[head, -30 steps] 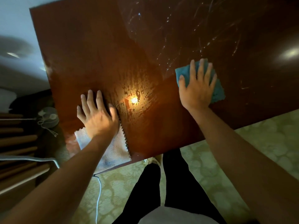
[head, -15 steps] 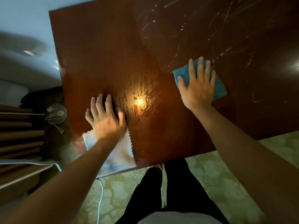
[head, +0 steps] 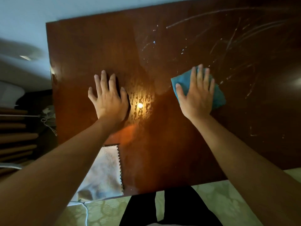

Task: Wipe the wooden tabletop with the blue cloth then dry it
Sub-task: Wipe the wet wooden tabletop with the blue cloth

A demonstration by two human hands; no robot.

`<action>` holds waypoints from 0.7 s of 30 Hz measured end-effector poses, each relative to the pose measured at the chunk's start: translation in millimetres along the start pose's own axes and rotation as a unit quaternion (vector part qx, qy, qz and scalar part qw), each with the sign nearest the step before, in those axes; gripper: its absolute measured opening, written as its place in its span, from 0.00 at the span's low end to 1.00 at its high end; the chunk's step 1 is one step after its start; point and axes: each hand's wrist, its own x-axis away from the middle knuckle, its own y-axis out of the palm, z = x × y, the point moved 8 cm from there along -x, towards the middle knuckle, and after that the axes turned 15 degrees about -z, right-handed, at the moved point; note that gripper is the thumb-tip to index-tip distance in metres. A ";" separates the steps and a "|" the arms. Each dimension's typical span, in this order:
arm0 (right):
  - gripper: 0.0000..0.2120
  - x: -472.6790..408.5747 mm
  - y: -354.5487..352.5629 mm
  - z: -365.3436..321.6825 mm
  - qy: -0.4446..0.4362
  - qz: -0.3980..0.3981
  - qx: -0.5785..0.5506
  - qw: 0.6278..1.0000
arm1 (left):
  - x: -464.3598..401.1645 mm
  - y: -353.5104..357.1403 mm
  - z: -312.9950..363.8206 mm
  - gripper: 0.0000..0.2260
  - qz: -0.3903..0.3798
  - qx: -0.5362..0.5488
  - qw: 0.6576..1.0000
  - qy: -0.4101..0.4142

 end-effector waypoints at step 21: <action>0.35 5.8 16.7 -110.5 -0.379 -0.037 0.175 0.908 | -14.0 2.7 -4.2 0.27 0.048 0.045 0.996 -0.061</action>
